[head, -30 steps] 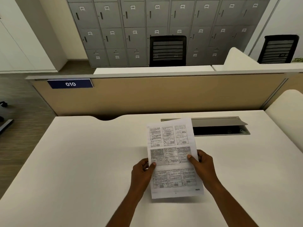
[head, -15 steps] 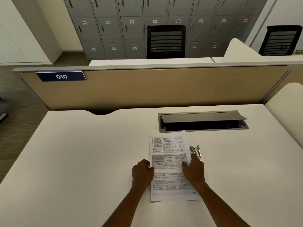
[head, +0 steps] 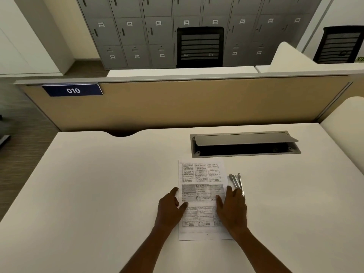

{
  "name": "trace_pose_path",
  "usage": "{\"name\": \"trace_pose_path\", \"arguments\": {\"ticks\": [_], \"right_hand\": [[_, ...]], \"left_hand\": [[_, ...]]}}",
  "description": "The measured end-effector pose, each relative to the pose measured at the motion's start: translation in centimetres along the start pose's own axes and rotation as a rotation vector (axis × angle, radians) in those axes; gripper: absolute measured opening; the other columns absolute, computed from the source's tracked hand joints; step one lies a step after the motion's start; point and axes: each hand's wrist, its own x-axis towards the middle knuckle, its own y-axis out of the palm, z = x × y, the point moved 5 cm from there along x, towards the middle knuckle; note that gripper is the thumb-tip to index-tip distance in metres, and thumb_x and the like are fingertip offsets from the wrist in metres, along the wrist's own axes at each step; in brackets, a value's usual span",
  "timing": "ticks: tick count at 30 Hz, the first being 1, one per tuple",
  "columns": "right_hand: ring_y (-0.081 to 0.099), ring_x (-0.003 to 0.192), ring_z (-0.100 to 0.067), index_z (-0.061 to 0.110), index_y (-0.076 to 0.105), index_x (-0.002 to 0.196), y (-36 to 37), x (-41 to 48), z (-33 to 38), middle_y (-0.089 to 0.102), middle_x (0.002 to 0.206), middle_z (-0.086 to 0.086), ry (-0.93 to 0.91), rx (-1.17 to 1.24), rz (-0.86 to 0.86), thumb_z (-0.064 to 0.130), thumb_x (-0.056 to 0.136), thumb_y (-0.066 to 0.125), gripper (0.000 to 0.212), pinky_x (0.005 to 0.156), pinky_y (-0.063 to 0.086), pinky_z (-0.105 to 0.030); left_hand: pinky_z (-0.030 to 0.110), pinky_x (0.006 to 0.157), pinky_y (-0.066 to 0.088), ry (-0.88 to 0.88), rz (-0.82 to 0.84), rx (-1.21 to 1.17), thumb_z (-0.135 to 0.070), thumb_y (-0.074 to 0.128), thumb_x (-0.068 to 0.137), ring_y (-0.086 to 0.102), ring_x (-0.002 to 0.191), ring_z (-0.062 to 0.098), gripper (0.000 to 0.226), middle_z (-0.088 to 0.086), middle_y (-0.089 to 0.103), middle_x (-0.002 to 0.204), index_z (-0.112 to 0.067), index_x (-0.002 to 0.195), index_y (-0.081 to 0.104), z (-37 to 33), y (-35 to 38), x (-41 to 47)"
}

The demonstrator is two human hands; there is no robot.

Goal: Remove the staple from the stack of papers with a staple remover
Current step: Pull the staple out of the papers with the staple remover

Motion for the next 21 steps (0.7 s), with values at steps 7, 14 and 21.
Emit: {"name": "trace_pose_path", "arguments": {"ticks": [7,14,21], "right_hand": [[0.055,0.110,-0.031,0.011,0.051,0.131,-0.2,0.5,-0.1,0.050,0.124,-0.014,-0.040,-0.024,0.013,0.043,0.099,0.051,0.045,0.089,0.055,-0.042],[0.057,0.107,-0.029,0.013,0.050,0.130,-0.2,1.0,-0.2,0.049,0.124,-0.013,-0.044,-0.027,0.017,0.046,0.098,0.051,0.045,0.089,0.055,-0.041],[0.061,0.098,-0.031,0.008,0.054,0.127,-1.0,1.1,-0.5,0.051,0.118,-0.014,-0.059,0.103,-0.024,0.040,0.097,0.059,0.044,0.082,0.057,-0.040]], "left_hand": [[0.018,0.078,0.045,0.031,0.051,0.112,-0.038,0.073,0.091,0.054,0.082,0.008,0.069,-0.005,0.057,0.092,-0.018,0.151,0.047,-0.1,0.5,0.3],[0.028,0.080,0.052,0.021,0.029,0.121,-0.039,0.073,0.090,0.058,0.084,0.014,0.067,-0.002,0.057,0.091,-0.018,0.149,0.049,0.0,0.7,0.4],[0.023,0.078,0.047,0.032,0.025,0.103,-0.042,0.074,0.089,0.060,0.087,0.015,0.072,-0.001,0.060,0.093,-0.018,0.151,0.047,0.0,0.5,0.4]]}}
